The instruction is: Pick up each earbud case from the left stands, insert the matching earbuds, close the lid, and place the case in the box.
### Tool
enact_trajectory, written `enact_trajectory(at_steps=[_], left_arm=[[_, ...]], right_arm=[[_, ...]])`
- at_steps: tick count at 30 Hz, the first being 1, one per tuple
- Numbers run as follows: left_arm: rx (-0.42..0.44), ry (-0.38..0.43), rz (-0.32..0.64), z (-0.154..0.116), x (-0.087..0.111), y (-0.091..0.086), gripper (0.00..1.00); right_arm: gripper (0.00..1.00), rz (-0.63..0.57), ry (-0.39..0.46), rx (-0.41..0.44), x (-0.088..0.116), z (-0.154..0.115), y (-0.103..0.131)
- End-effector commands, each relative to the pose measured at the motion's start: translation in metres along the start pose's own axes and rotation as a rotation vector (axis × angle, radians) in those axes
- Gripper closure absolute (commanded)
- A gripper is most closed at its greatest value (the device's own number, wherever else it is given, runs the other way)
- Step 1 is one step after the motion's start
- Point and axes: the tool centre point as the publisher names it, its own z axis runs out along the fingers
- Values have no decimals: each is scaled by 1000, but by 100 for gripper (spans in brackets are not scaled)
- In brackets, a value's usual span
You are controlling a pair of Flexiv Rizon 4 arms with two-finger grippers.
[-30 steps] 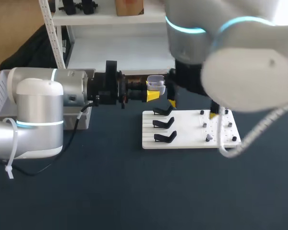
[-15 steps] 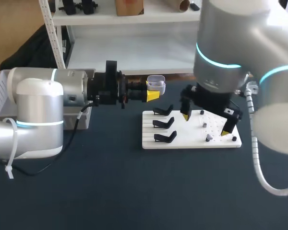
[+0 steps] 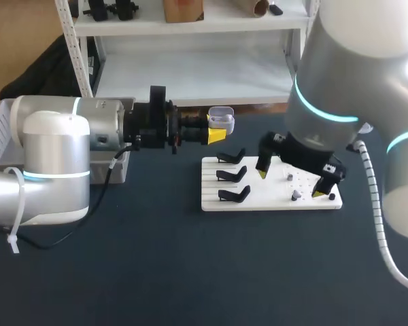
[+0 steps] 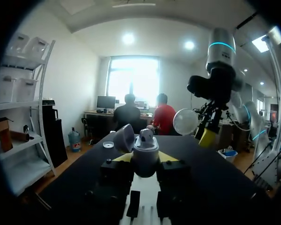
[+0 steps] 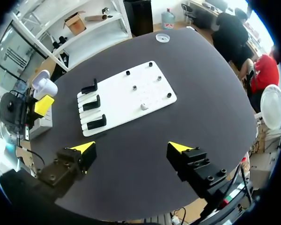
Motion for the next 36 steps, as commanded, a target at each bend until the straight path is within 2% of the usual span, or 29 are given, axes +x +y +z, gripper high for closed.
enact_trajectory(at_steps=[1,5,16,22,27,28,29,31,35,36], left_arm=[[-2,-2,1,0,1,0,100],[-2,-2,1,0,1,0,100],[-2,-2,1,0,1,0,100],[-2,-2,1,0,1,0,100],[-2,-2,1,0,1,0,100],[-2,-2,1,0,1,0,100],[-2,-2,1,0,1,0,100],[-2,-2,1,0,1,0,100],[-2,-2,1,0,1,0,100],[-2,-2,1,0,1,0,100]], right_arm=[[0,-28,-22,-67,0,34,-8],[0,-61,-26,-79,-5,50,-14],[0,-47,-26,-64,-21,95,-29],[0,-36,-8,-36,-30,121,-31],[0,-17,-4,-22,-37,133,-28],[2,-16,-3,-21,-37,133,-27],[7,-17,2,-14,-38,133,-27],[25,-32,3,-4,-40,133,-26],[42,-36,5,6,-43,133,-26],[50,-39,11,7,-43,133,-27]])
